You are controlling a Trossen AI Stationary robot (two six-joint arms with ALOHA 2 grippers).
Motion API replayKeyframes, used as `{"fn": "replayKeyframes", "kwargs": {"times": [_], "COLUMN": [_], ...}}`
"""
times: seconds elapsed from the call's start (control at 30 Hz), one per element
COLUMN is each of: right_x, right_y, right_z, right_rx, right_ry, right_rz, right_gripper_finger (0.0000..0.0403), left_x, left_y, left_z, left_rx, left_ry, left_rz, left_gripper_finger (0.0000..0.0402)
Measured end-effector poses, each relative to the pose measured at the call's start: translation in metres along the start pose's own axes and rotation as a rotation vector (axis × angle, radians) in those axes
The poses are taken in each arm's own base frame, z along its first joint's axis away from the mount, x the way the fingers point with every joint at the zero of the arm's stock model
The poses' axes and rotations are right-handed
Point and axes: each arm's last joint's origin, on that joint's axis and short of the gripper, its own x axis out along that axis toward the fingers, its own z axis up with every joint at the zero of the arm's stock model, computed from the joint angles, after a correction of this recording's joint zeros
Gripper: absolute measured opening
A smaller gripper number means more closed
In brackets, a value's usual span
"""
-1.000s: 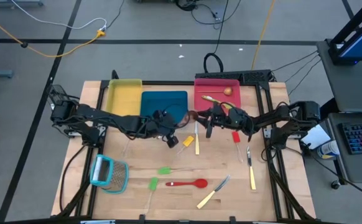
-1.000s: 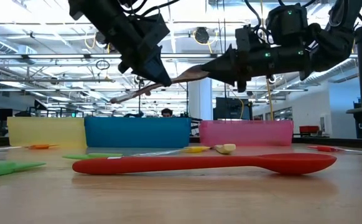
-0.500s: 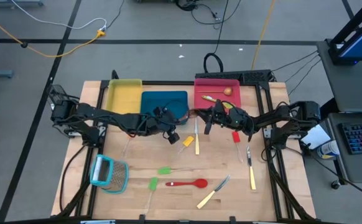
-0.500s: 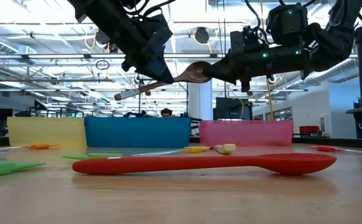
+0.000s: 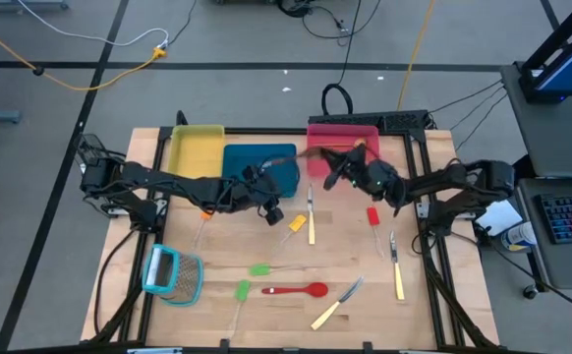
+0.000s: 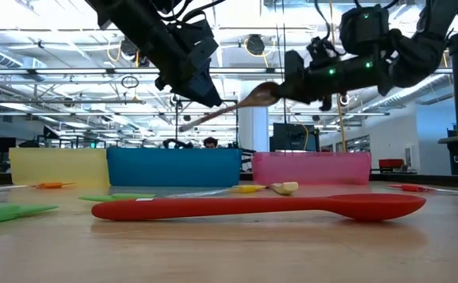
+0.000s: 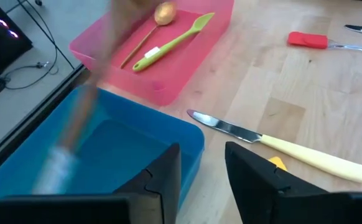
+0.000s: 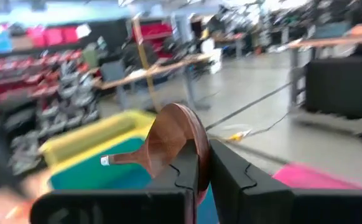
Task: Pick & Place Kitchen Items
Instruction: Put the brown serving spoon into the red bin
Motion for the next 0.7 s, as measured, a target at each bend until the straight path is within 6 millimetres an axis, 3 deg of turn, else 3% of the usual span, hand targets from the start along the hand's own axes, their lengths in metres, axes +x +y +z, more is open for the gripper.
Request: {"fn": "replayKeyframes", "kwargs": {"times": [0.2, 0.4, 0.7], "right_x": [-0.007, -0.021, -0.025], "right_y": [-0.024, -0.052, -0.067], "right_z": [0.028, 0.033, 0.034], "right_rx": [-0.061, -0.061, -0.018], "right_ry": [-0.032, 0.093, 0.126], "right_rz": [-0.203, -0.492, -0.567], "right_gripper_finger": [0.0015, 0.0016, 0.0017], "left_x": [0.000, 0.000, 0.000], "left_y": [0.000, 0.000, 0.000], "left_z": [0.000, 0.000, 0.000], "left_rx": [-0.015, -0.021, -0.042], "left_ry": [0.001, 0.002, 0.003], "left_rz": [-0.004, -0.004, -0.005], "left_gripper_finger": [0.0133, 0.0134, 0.0134]}}
